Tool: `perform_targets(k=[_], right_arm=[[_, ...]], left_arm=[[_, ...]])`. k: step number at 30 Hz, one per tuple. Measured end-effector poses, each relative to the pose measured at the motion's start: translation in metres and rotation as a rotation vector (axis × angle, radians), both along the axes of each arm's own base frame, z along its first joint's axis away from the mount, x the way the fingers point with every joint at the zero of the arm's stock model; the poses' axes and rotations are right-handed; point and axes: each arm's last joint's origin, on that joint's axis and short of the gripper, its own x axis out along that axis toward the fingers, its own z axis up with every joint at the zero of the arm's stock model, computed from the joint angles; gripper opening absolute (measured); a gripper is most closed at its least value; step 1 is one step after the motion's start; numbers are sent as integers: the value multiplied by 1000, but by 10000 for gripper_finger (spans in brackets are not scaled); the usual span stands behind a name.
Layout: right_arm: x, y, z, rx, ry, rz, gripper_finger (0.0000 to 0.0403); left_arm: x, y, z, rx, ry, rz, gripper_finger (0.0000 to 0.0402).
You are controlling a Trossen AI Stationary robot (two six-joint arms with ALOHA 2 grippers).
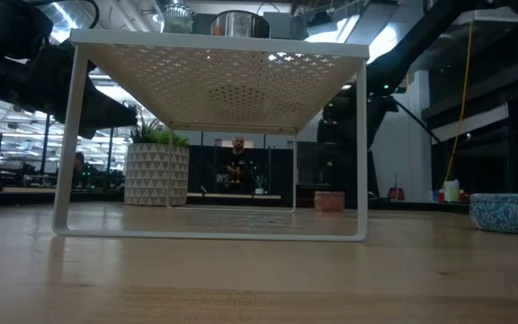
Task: Pick & Place candle stick holders
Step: Align the red patterned scented candle with the black patterned scented candle on the shelf
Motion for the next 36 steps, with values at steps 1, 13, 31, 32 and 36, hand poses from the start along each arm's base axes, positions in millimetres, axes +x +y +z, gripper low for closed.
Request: perform_targets(k=[1,13,31,32,36], right_arm=[[-3,3,-2,-4,-9,-11,375],[-34,45,-2,28,-20,-118,375],[-52,120,1,3,28,-170,375],[-50,124,2,5,26,-156,375],[-44,139,2,14,32,-126,375]], left_arm=[[0,0,0,0,1,0,107],[0,0,0,0,0,0,107],[0,0,0,0,0,0,107],[0,0,0,0,0,0,107],[0,0,0,0,0,0,107]])
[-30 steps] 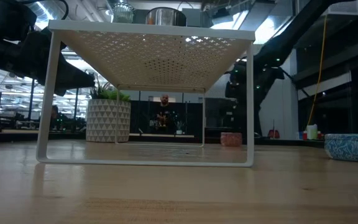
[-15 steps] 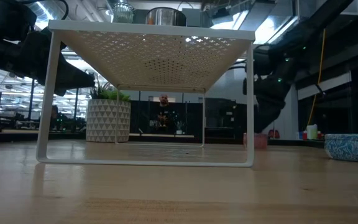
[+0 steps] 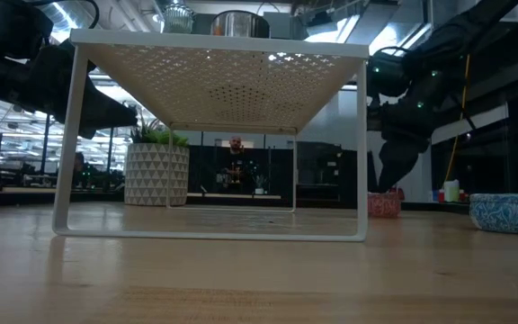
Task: Pick & Place candle stick holders
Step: Align the red patterned scented candle with the black patterned scented candle on the shelf
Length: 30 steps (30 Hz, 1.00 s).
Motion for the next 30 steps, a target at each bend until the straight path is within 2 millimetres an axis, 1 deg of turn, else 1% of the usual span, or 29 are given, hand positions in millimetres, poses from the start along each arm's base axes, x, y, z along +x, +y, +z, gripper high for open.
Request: perform_targets(k=[6,16,19,23,28,30], right_arm=[[8,23,0,-4,9,53,376],[20,64,1,-13,-37,220,376],[21,74,1,-59,-25,232,376],[18,80,6,-71,-28,241,376],[10,81,21,-83,-77,253,376],[5,81,28,-117,-88,256,375]], left_arm=[[0,0,0,0,0,0,107],[0,0,0,0,0,0,107],[0,0,0,0,0,0,107],[0,0,0,0,0,0,107],[0,0,0,0,0,0,107],[0,0,0,0,0,0,107]])
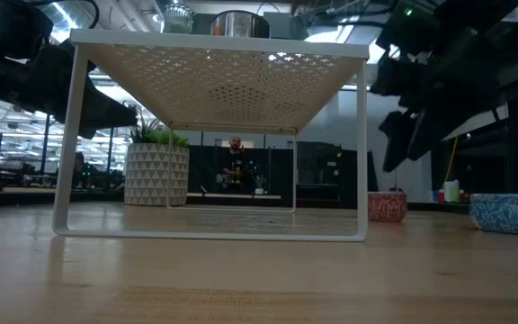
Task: Pick & Place candle stick holders
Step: Align the red patterned scented candle with the black patterned scented candle on the shelf
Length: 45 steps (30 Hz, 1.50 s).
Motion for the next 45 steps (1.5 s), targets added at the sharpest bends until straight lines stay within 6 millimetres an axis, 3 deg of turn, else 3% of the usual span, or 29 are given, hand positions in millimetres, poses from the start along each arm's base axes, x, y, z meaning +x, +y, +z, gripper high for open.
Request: perform_targets(k=[7,12,18,27,36,45], right_arm=[[-13,-6,13,-249,-1,-30,375],[-9,-9,11,-334,2,8,375],[-3,-15,11,-402,-30,-99,375],[2,-12,15,-328,-104,-75,375],[-9,-7,6,-148,27,-18,375],[-15,-6,3,-90,100,-102,375]], left_arm=[[0,0,0,0,0,0,107],[0,0,0,0,0,0,107],[0,0,0,0,0,0,107],[0,0,0,0,0,0,107],[0,0,0,0,0,0,107],[0,0,0,0,0,0,107]])
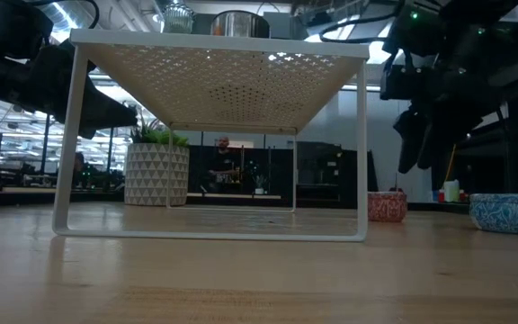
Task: Pick & Place candle stick holders
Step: Align the red patterned scented candle with the black patterned scented candle on the shelf
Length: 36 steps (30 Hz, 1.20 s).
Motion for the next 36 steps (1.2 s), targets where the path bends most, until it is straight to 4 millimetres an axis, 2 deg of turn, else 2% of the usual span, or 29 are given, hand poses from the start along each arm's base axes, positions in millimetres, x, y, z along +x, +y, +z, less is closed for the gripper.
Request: perform_targets(k=[12,19,29,36], right_arm=[[0,0,0,12,-3,-20,375],[0,-3,0,-95,2,-66,375],[1,-3,-1,-88,5,-50,375],[15,-10,-15,-105,18,-16,376]], left_arm=[[0,0,0,0,0,0,107],[0,0,0,0,0,0,107],[0,0,0,0,0,0,107],[0,0,0,0,0,0,107]])
